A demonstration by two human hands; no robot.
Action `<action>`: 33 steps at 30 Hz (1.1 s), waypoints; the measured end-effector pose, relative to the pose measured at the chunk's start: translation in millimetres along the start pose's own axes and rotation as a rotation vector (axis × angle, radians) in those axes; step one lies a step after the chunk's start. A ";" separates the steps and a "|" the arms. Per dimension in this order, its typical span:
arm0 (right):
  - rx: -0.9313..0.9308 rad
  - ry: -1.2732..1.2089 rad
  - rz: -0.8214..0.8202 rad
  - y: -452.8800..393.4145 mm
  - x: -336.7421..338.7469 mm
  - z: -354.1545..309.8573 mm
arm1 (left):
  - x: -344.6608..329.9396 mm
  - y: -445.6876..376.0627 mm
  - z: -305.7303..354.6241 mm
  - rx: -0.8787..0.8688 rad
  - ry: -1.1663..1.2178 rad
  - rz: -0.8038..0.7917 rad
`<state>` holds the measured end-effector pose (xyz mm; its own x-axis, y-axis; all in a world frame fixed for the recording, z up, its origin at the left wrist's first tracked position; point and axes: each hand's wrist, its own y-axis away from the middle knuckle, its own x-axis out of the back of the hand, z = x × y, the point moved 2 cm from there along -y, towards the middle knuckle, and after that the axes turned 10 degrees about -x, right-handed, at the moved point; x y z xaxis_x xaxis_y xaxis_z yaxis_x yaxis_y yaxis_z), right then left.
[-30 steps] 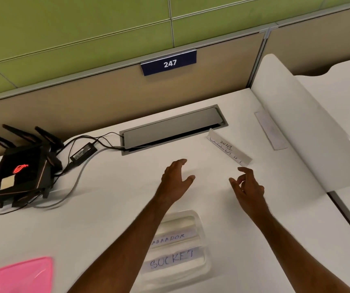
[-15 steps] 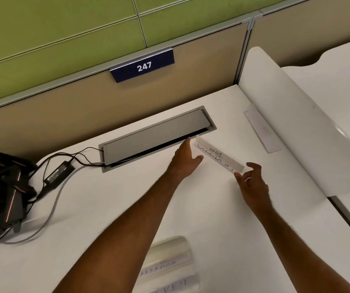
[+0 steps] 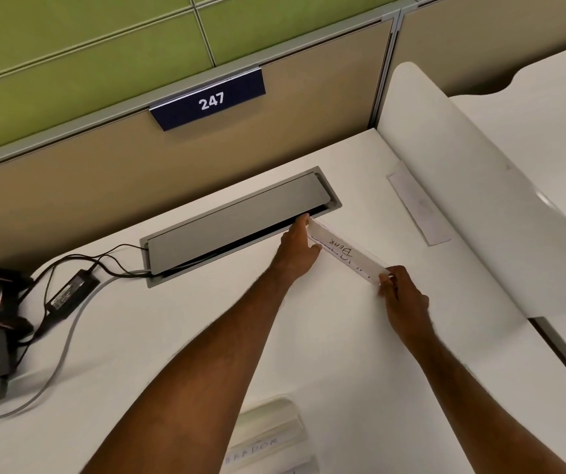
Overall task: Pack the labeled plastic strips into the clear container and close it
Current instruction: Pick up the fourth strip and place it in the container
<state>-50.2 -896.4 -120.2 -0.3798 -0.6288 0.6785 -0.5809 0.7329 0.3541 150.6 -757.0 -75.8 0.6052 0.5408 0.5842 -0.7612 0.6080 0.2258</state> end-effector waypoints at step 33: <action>0.025 -0.655 -0.443 162.0 -11.5 -99.3 | 43.5 179.4 19.2 0.140 0.537 0.293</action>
<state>-68.5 -744.6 -6.7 -0.4516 -0.8913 -0.0418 -0.7900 0.3776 0.4831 35.9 -635.5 5.0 0.3715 0.9124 0.1718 -0.9147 0.3279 0.2365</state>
